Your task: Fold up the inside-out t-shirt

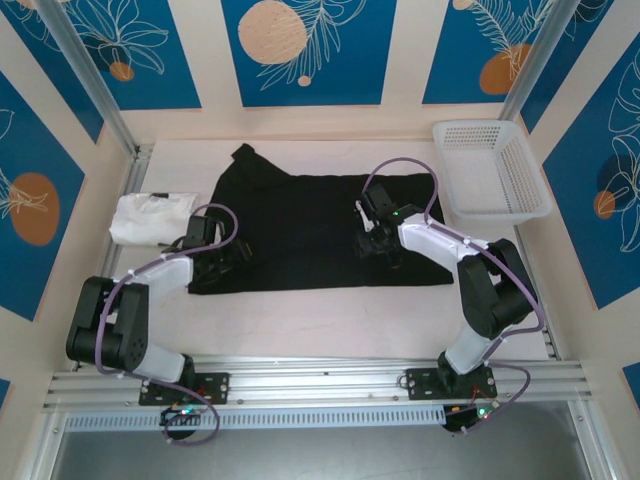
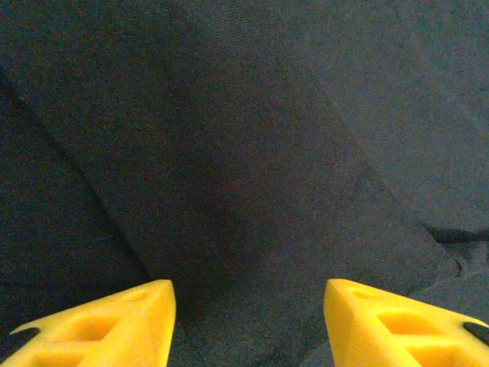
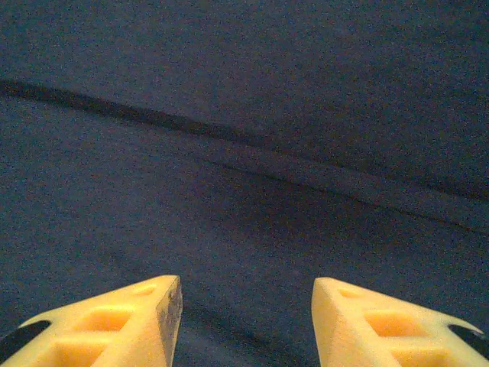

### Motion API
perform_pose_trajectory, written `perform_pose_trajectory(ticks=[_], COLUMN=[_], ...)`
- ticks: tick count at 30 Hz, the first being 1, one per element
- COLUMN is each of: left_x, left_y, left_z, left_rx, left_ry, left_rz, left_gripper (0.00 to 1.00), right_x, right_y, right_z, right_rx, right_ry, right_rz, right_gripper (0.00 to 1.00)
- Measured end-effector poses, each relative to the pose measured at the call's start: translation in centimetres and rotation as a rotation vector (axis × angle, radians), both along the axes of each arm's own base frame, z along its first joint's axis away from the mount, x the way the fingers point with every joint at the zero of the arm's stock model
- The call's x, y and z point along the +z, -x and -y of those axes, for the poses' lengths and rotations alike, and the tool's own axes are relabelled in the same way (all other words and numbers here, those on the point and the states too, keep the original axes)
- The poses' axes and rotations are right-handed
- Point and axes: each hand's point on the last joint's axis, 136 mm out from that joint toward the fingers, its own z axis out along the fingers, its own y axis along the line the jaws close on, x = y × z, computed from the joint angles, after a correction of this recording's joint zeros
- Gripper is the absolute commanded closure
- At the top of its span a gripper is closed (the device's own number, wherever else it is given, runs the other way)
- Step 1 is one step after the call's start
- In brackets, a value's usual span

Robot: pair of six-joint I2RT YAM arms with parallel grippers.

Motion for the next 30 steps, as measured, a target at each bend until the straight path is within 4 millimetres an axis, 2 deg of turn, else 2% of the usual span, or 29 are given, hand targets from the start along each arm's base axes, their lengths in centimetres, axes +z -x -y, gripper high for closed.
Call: perform_pose_trajectory(ticks=[2, 4, 7, 9, 12, 15, 18, 23, 26, 30], left_x=[0.5, 1.7, 3.7, 4.4, 3.7, 2.3, 1.0, -0.2, -0.7, -1.2], left_y=[-0.1, -0.1, 0.1, 0.4, 0.9, 1.8, 2.5, 3.1, 3.4, 3.8], left_z=[-0.3, -0.9, -2.9, -4.8, -6.8, -7.6, -8.1, -8.0, -8.0, -8.0], left_rx=[0.008, 0.025, 0.085, 0.145, 0.210, 0.245, 0.270, 0.270, 0.269, 0.269], left_ry=[-0.012, -0.032, -0.047, -0.055, -0.058, -0.039, -0.023, -0.007, -0.004, -0.005], left_rz=[0.018, 0.055, 0.125, 0.147, 0.127, 0.081, 0.035, -0.001, -0.008, -0.016], left_gripper=[0.41, 0.39, 0.39, 0.39, 0.39, 0.39, 0.39, 0.39, 0.39, 0.39], right_x=[0.3, 1.0, 2.7, 3.9, 4.4, 2.8, 0.0, -3.4, -4.3, -3.6], right_y=[0.5, 1.4, 3.2, 4.2, 4.1, 3.8, 3.9, 4.2, 3.9, 2.8], right_z=[-2.1, -5.4, -11.8, -16.6, -23.0, -27.8, -30.2, -31.7, -31.6, -31.5], right_rx=[0.067, 0.174, 0.382, 0.517, 0.651, 0.730, 0.776, 0.811, 0.806, 0.767], right_ry=[-0.042, -0.092, -0.177, -0.226, -0.277, -0.293, -0.273, -0.221, -0.187, -0.185], right_rz=[0.022, 0.054, 0.135, 0.180, 0.233, 0.245, 0.218, 0.167, 0.159, 0.171], right_gripper=[0.48, 0.45, 0.43, 0.42, 0.42, 0.42, 0.43, 0.48, 0.61, 0.81])
